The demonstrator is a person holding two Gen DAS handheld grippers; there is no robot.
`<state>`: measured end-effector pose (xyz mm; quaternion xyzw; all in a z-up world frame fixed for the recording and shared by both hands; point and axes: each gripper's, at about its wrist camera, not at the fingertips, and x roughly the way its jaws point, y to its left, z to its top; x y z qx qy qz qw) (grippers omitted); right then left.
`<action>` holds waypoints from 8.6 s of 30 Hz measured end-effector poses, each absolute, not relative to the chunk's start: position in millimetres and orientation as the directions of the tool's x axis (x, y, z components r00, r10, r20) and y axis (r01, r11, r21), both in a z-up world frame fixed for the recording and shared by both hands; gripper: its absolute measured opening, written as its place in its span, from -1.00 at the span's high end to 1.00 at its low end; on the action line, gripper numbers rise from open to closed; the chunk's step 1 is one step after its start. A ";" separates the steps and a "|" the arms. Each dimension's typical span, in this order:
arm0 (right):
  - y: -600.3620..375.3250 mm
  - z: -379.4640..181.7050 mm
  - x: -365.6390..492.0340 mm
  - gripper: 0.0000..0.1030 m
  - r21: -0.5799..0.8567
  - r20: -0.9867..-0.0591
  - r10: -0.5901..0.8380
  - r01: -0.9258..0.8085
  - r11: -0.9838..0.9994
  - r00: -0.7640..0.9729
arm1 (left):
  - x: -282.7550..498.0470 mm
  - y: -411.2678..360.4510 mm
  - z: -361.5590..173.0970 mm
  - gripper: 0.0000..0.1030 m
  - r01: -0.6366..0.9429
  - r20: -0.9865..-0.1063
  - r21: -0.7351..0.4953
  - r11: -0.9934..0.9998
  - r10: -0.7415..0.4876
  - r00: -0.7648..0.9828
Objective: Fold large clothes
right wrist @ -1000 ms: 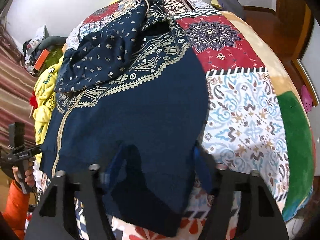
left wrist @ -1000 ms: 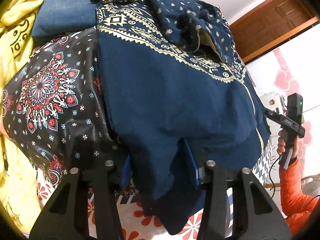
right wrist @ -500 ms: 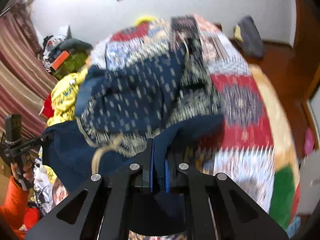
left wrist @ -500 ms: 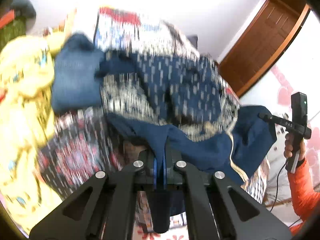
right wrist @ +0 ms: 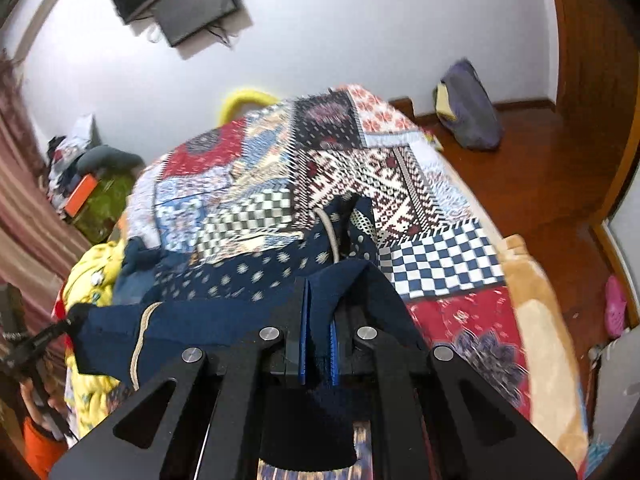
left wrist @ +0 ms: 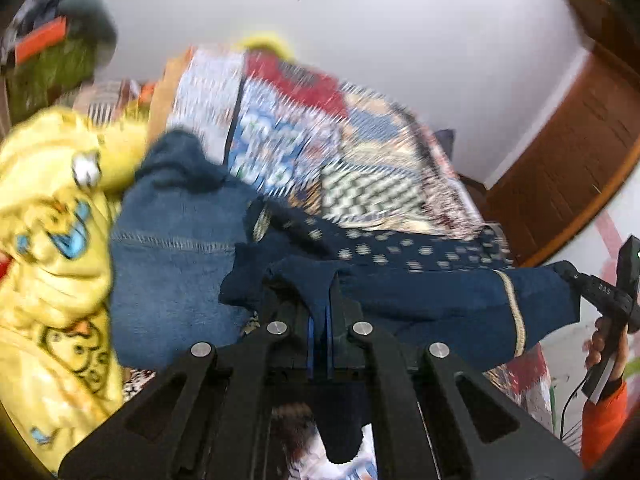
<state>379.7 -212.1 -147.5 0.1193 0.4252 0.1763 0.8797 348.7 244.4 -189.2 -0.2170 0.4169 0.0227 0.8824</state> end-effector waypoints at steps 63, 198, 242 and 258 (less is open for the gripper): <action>-110.1 -123.9 413.6 -0.49 0.085 -0.639 0.313 -0.341 0.936 0.703 | 455.9 171.1 -151.3 -0.82 -0.122 -0.657 0.194 0.973 0.221 0.721; -216.3 -180.5 301.8 -0.55 0.274 -0.790 0.352 -0.225 0.935 0.501 | 396.0 3.1 -176.1 0.86 0.129 -0.711 -0.282 0.951 -0.297 0.637; -142.6 -125.5 247.0 -0.55 0.269 -0.696 0.478 -0.423 0.865 0.535 | 304.1 105.7 -156.4 -0.36 0.049 -0.757 -0.110 0.993 -0.116 0.644; -136.7 -162.5 356.7 -0.55 0.089 -0.710 0.283 -0.316 0.945 0.645 | 408.1 103.4 -195.8 -0.37 0.064 -0.757 -0.266 0.962 -0.249 0.604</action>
